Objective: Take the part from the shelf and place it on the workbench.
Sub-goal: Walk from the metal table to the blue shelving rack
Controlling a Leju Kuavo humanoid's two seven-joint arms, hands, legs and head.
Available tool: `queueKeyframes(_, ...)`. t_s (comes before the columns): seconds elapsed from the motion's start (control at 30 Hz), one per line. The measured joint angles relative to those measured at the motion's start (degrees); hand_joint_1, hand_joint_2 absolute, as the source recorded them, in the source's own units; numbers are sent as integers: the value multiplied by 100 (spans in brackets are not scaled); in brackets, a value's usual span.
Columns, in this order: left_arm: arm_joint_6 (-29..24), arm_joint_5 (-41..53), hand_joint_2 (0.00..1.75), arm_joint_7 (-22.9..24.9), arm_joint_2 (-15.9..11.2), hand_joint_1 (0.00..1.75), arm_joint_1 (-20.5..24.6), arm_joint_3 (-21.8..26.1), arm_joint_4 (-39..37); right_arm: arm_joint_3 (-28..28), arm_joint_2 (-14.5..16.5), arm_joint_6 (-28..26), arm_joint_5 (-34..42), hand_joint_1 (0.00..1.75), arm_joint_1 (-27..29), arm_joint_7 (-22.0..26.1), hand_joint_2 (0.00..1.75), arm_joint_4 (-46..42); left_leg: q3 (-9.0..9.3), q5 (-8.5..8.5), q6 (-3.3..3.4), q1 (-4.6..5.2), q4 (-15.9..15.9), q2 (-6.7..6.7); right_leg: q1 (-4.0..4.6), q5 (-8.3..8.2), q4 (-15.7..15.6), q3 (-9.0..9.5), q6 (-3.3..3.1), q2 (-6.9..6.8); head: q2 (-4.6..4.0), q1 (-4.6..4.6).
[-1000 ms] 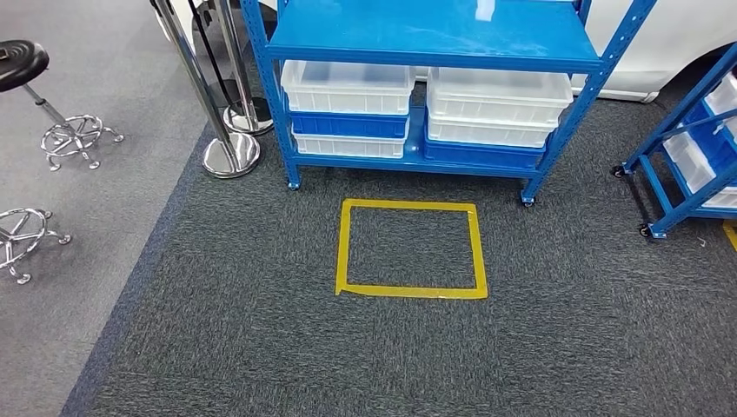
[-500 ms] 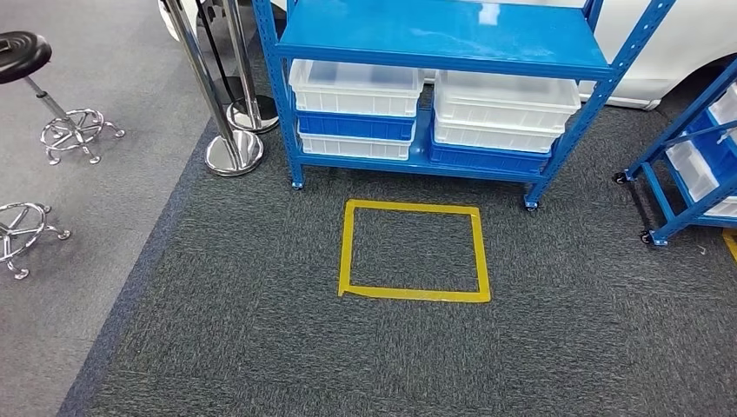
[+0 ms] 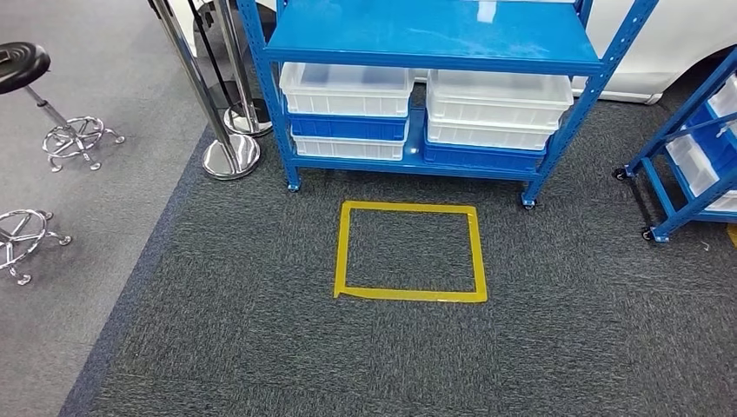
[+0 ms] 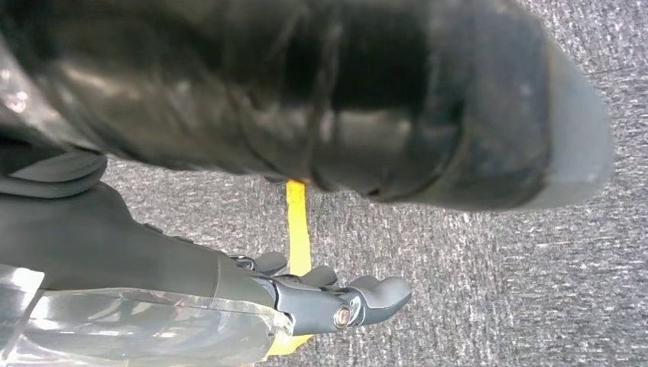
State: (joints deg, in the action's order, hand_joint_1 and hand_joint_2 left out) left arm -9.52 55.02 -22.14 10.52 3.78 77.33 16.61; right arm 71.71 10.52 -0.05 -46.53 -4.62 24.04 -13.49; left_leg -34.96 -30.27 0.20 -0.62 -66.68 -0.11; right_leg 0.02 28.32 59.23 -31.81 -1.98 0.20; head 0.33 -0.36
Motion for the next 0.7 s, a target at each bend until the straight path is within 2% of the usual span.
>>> queueKeyframes(0.07, 4, -20, 0, -1, -11, 0, 5, 0, 0, 0, 4, -6, -8, 0, -2, 2, 0, 0, 270, 211, 38, 23, 618, -1, 17, 20, 25, -6, 40, 3, 0, 1)
queueKeyframes(0.17, 16, -28, 0, -1, -14, 0, -1, 0, 0, 0, 11, -19, -19, 0, -6, 7, 0, 0, 330, 231, 89, 39, 784, -8, 23, 14, 25, -25, 120, 5, 0, 2)
queueKeyframes(0.23, 19, -19, 0, 4, -14, 0, -16, 1, 0, 0, 15, -27, -20, 0, -6, 13, 0, 0, 355, 275, 154, 19, 850, 2, 17, 105, 131, -57, 175, 5, 0, 2)
queueKeyframes(0.27, 19, -9, 0, 9, -16, 0, -18, 1, 0, 0, 16, -32, -20, 0, -5, 16, 0, 0, 367, 297, 185, 5, 885, 9, 12, 234, 318, -137, 200, 4, 0, 3)
queueKeyframes(0.33, 18, 15, 0, 30, -24, 0, -19, 2, 0, 0, 20, -39, -20, 0, 1, 22, 0, 1, 368, 311, 211, 5, 903, 18, -22, 593, 982, -451, 240, 2, 0, 4)
queueKeyframes(0.37, 17, 29, 0, 43, -29, 0, -21, 2, 0, 0, 22, -41, -19, 0, 3, 21, 0, 3, 365, 311, 214, 8, 902, 20, -39, 714, 1309, -613, 257, 2, 0, 4)
queueKeyframes(0.4, 17, 43, 0, 55, -34, 0, -22, 2, 0, 0, 23, -46, -19, 0, 6, 19, 0, 4, 366, 308, 213, 11, 901, 20, -55, 743, 1503, -716, 270, 1, 0, 4)
queueKeyframes(0.43, 17, 56, 0, 65, -37, 0, -25, 2, 0, 0, 25, -56, -17, 0, 9, 17, 0, 6, 371, 304, 211, 11, 899, 19, -68, 656, 1486, -718, 278, 0, 0, 4)
queueKeyframes(0.47, 17, 66, 0, 72, -39, 0, -27, 2, 0, 0, 26, -66, -15, 0, 10, 15, 0, 7, 381, 298, 204, 10, 897, 15, -79, 476, 1257, -615, 280, -1, 0, 4)
queueKeyframes(0.53, 18, 73, 0, 83, -40, 0, -33, 1, 0, 0, 26, -79, -10, 0, 9, 13, 0, 7, 405, 279, 176, 12, 892, 9, -86, 96, 507, -255, 261, -6, 0, 5)
queueKeyframes(0.57, 19, 74, 0, 87, -42, 0, -33, 0, 0, 0, 27, -80, -8, 0, 6, 11, 0, 7, 409, 268, 148, 20, 886, 7, -75, -7, 214, -121, 242, -6, 0, 5)
queueKeyframes(0.6, 19, 77, 0, 91, -45, 0, -33, 0, 0, 0, 30, -80, -6, 0, 5, 8, 0, 7, 410, 260, 115, 24, 883, 6, -59, -40, 52, -51, 222, -4, 0, 4)
queueKeyframes(0.7, 17, 93, 0, 97, -55, 0, -29, -5, 0, 1, 44, -79, -2, 0, 8, -5, 0, 7, 416, 241, 7, 13, 882, 6, -35, -42, -38, -31, 138, 3, 0, 3)
